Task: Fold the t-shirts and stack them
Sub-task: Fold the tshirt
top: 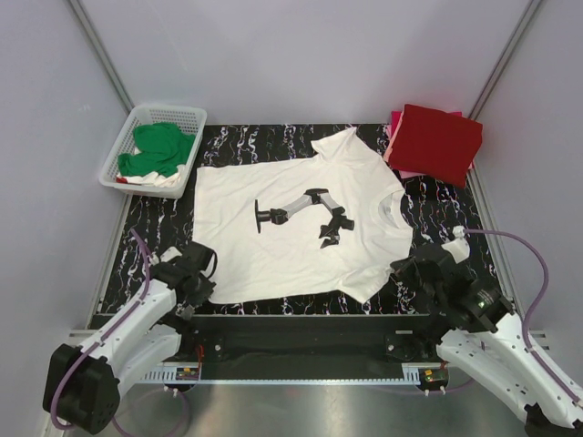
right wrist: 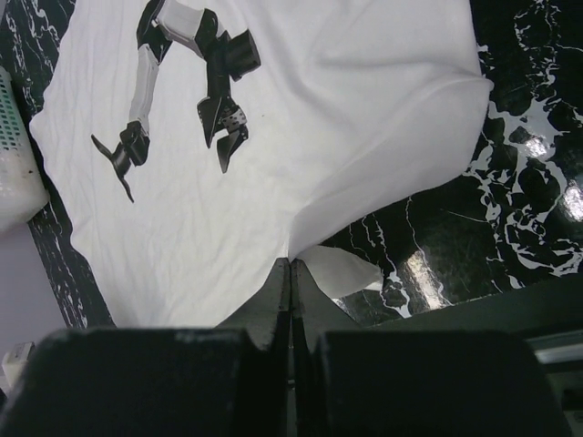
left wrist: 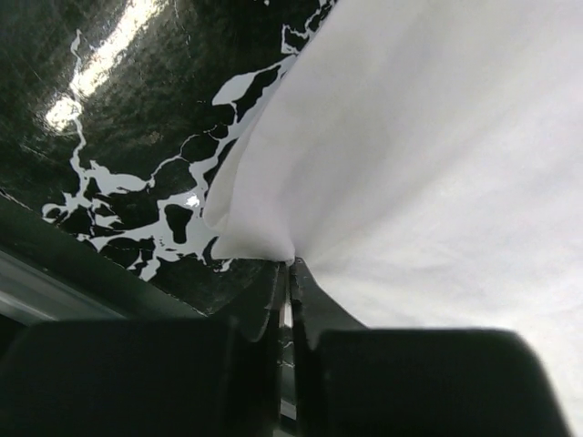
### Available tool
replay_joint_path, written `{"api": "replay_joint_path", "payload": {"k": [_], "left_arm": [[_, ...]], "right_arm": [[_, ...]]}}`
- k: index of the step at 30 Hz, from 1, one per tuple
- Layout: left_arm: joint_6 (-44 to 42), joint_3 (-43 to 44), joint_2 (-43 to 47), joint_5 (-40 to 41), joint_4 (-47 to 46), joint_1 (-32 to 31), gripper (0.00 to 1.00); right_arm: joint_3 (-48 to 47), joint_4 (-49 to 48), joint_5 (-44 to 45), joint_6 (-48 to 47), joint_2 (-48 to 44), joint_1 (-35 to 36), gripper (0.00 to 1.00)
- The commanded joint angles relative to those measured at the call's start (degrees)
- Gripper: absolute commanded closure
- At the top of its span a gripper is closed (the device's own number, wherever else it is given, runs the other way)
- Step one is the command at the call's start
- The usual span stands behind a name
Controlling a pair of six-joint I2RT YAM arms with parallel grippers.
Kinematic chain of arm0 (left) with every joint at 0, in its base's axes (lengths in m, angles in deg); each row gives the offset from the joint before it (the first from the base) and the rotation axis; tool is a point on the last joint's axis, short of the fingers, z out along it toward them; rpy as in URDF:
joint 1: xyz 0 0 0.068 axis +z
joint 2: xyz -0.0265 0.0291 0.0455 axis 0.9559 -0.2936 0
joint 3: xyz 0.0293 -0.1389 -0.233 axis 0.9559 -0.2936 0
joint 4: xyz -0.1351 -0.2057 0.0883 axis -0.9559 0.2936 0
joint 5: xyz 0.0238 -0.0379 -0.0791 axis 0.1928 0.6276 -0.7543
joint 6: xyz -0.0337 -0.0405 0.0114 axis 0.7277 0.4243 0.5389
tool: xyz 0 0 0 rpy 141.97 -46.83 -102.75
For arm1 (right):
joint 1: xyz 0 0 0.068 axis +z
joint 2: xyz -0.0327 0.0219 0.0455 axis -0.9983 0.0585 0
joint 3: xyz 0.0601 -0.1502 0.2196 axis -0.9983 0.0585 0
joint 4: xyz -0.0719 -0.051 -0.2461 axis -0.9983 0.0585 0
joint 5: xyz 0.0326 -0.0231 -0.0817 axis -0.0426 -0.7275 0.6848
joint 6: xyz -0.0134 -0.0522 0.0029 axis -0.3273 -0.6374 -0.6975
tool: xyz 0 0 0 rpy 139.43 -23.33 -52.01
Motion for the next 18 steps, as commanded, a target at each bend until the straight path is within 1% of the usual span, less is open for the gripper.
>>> {"api": "replay_joint_path", "payload": {"k": [1,5,8,10,13,16,18], "left_arm": [[-0.13,-0.02,1.5,2.07,-1.33,-0.39,1.0],[-0.92,1.47,3.88,-0.91,-0.98,-0.56,1.0],[-1.36,4.19,5.99,-1.71,1.48,-0.56,1.0],[-1.89,6.82,8.01,-1.71,4.1,-0.56,1.0],[-2.76,9.55,10.29,-2.41,6.57,-0.56,1.0],[-4.43,11.58,11.0,-2.68,7.38,-0.56,1.0],[-5.58,12.55,9.69,-2.41,7.2,-0.47,1.0]], "right_arm": [[-0.72,4.64,2.61,3.0,-1.83,-0.29,1.0],[-2.75,12.53,4.81,5.46,-5.69,-0.2,1.0],[-4.77,16.76,6.92,7.48,-9.82,-0.12,1.0],[-5.21,17.73,5.61,8.62,-12.11,-0.12,1.0],[-6.61,18.36,4.9,9.42,-12.47,-0.12,1.0],[-7.76,17.49,4.73,7.24,-10.63,-0.2,1.0],[-8.63,15.12,4.11,4.95,-7.83,-0.12,1.0]]}}
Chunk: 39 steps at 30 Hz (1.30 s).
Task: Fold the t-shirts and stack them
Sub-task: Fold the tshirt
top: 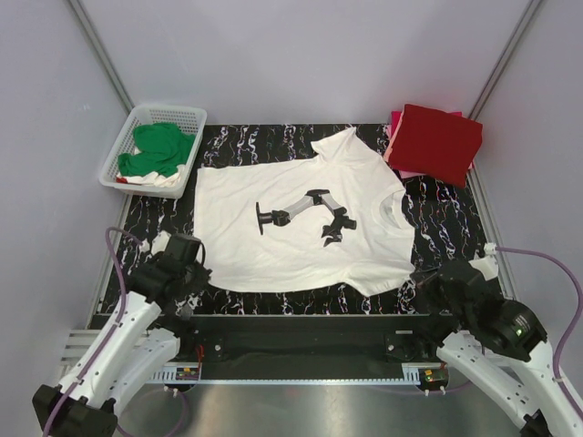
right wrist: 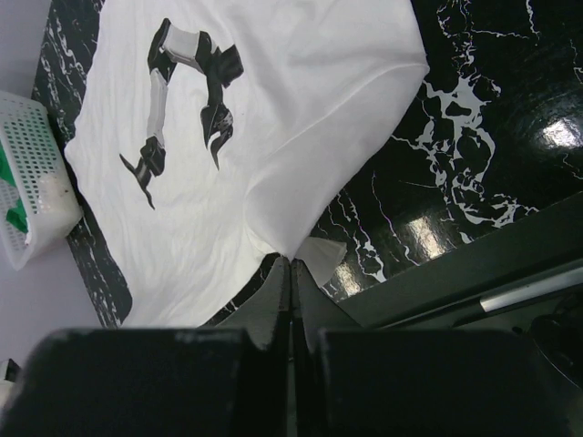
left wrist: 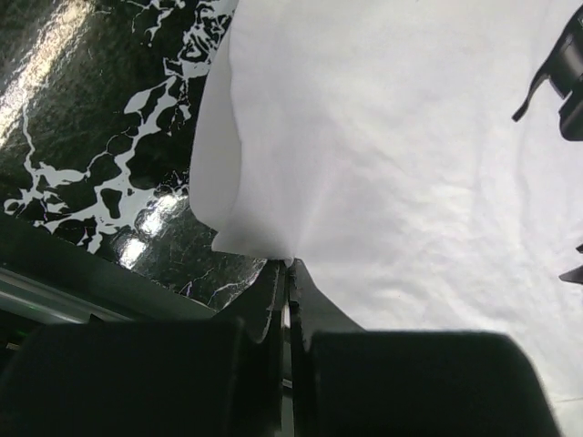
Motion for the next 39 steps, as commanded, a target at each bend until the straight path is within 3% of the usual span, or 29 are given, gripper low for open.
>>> {"api": "replay_joint_path", "payload": {"k": [1,12,19,26,39], "left_arm": [[-4.33,3.74,-1.77,-0.49,0.58,-0.08,1.0],[-16.99,14.1,-17.84,-4.36,-5.32,4.49,1.0],[-24.02,19.91,-26.55,-5.15,-6.98,8.62,1.0],[-27.9,25.36,-35.6,-6.99,-8.48,11.52,1.0],[-30.97,30.38,-45.36,-6.29,-8.48,15.03,1.0]], "right_arm": [[-3.11,-2.55,1.68,-3.21,5.13,-0.12,1.0],[-16.54,-13.98,5.29,-24.65,30.42,-0.47,1.0],[-21.91,-24.08,-3.14,-41.17,43.71,-6.95,1.0],[-25.78,-29.1,-9.92,-47.86,53.03,-14.78,1.0],[-34.3,-32.26,-15.1,-53.4,68.59,-19.72,1.0]]}}
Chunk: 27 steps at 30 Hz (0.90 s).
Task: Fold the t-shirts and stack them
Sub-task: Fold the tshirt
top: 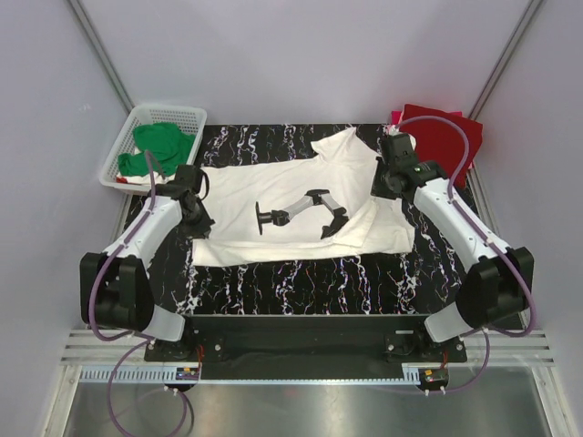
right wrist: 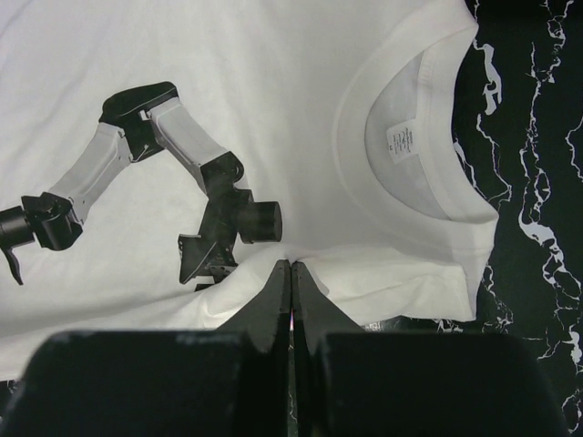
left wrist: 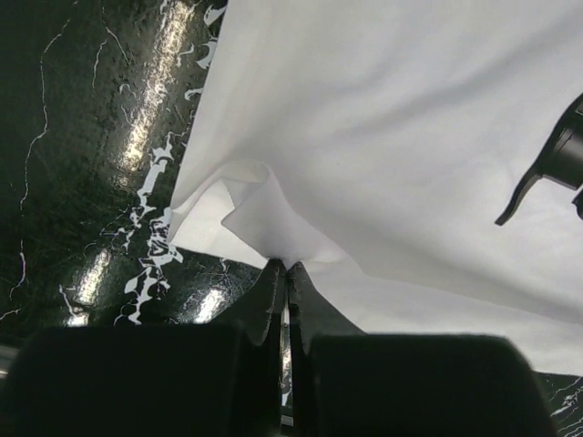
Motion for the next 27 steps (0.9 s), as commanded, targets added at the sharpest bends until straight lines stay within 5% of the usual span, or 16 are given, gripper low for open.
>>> {"api": "replay_joint_path", "payload": {"k": [1,27], "left_arm": [[-2.12,3.3,-1.43,0.35,-0.98,0.92,1.0],[-4.32,4.79,-11.89,0.35,-3.0,3.64,0.95]], "right_arm": [[-3.8,-2.69,-2.08,-2.59,2.15,-1.16,1.0],[-20.06,0.12,-3.05,-7.69,19.9,-3.89,1.0]]}}
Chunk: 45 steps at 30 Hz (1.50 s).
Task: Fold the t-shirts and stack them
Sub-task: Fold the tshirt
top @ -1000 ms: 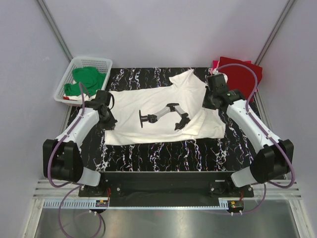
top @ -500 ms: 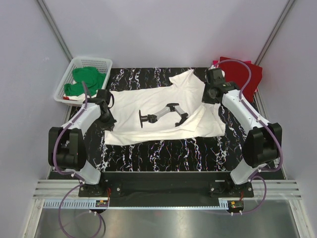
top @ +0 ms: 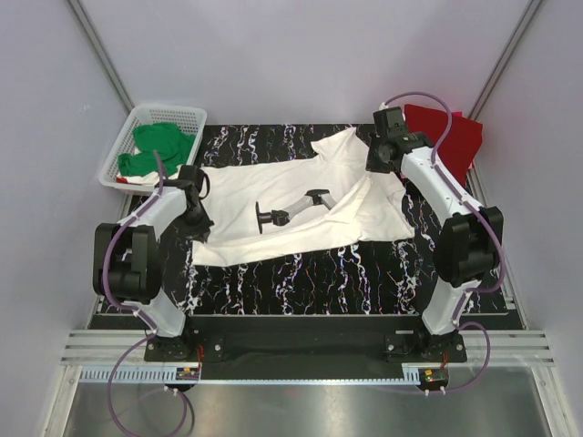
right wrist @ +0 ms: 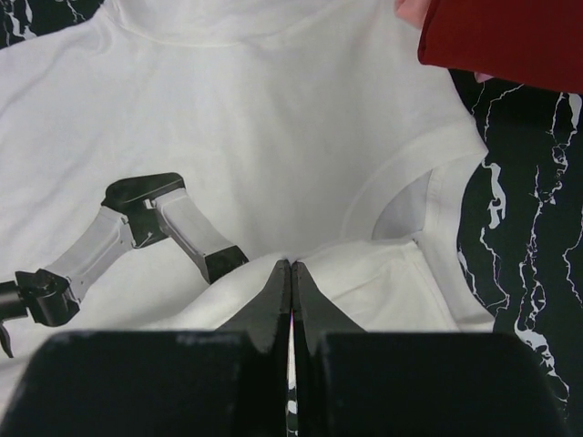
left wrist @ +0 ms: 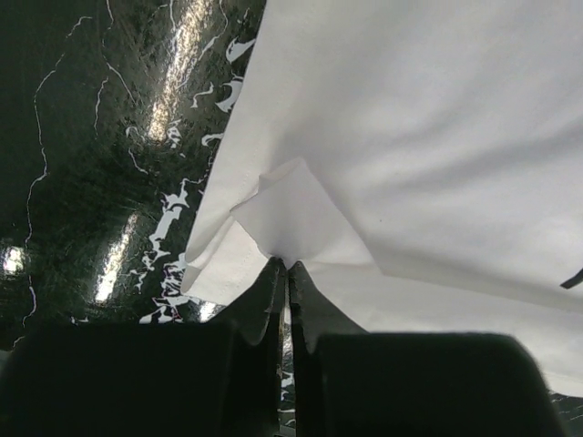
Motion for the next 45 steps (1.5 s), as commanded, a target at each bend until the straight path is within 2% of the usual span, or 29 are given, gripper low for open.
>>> {"api": "replay_joint_path", "payload": {"k": [1,7,8,10,11,12,13,15,16,18,20,24,28,32,33,38,40,45], "left_arm": [[-1.37,2.96,-1.25,0.53,-1.34,0.58,0.95],[-1.9,4.89,-3.01,0.88,-0.9,1.02,0.9],[-1.81,4.98,-3.19,0.88,-0.82,1.11,0.87],[-1.81,5.42,-3.54,0.8,-0.55,1.46,0.77],[-1.81,5.59,-3.45,0.71,-0.2,1.64,0.73],[-1.64,5.86,-3.28,0.71,0.15,1.72,0.7],[-1.55,6.47,-2.32,1.32,0.5,1.81,0.59],[-1.37,7.17,-0.47,2.02,1.64,1.81,0.53],[-1.37,7.96,1.71,3.5,2.34,1.73,0.45],[-1.72,8.32,4.27,4.83,3.75,1.64,0.38],[-1.72,7.71,8.22,6.24,4.72,1.64,0.32],[-1.02,1.83,15.6,4.23,3.5,1.64,0.31],[0.3,-8.96,23.77,-1.21,-0.28,1.64,0.28],[2.92,-17.59,28.01,-6.4,-7.03,1.64,0.23],[3.54,-20.31,28.97,-8.24,-8.1,1.64,0.23],[7.06,-26.21,30.12,-10.81,-13.99,1.64,0.22],[7.68,-27.8,30.12,-10.37,-15.31,1.64,0.23],[8.82,-30.17,32.92,-7.3,-16.11,1.73,0.2]], "right_arm": [[-1.81,0.86,0.34,-1.15,2.05,-0.17,1.0],[-4.35,2.97,4.12,-0.54,6.17,-0.87,1.0],[-5.06,3.32,3.78,-0.45,6.97,-0.96,1.0],[-7.51,4.37,2.81,-0.27,9.6,-1.31,0.91],[-8.57,4.73,2.28,-0.27,10.57,-1.66,0.83],[-9.71,5.86,1.76,-0.19,11.54,-1.93,0.57],[-12.07,6.48,1.14,-0.1,13.03,-2.19,0.45],[-13.67,7.62,0.96,0.08,13.66,-2.63,0.26],[-14.29,7.72,1.22,0.08,12.87,-2.89,0.13],[-13.51,7.63,1.92,0.95,10.94,-3.68,0.02],[-9.21,6.23,1.75,1.92,6.38,-4.65,0.01],[4.57,2.64,-0.35,5.34,-4.6,-7.37,0.0],[23.53,-1.24,-5.26,9.65,-17.68,-12.28,0.02],[35.61,-4.49,-9.14,13.16,-25.35,-18.7,0.07],[39.81,-5.2,-13.32,13.69,-27.28,-20.46,0.08],[46.52,-10.2,-19.68,14.4,-28.27,-26.35,0.17],[47.76,-11.87,-22.32,14.75,-26.16,-26.89,0.22],[47.94,-17.41,-25.58,15.54,-19.58,-27.24,0.25]]}}
